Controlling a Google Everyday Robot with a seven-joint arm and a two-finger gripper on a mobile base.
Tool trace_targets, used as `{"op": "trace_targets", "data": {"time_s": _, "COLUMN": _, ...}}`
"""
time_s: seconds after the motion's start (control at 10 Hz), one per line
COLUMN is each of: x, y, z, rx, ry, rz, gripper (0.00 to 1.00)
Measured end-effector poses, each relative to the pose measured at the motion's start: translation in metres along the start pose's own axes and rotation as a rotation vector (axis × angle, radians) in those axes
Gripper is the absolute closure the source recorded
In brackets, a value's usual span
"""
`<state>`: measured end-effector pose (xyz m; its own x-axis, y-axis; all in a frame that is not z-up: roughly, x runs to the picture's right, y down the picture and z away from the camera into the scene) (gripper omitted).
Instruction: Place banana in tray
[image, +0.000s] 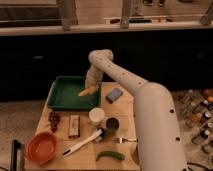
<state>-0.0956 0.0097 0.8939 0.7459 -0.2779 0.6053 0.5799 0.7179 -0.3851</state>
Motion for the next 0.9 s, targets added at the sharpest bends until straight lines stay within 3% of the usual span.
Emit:
{"op": "trace_targets", "data": {"time_s": 0.4, "x": -0.009, "y": -0.007, "z": 0.006, "rx": -0.027, "ry": -0.005, "rz": -0.059, "gripper": 1.0}}
{"op": "trace_targets", "data": {"time_s": 0.9, "x": -0.018, "y": -0.015, "z": 0.01, "rx": -0.016, "ry": -0.025, "rz": -0.099, "gripper": 1.0}}
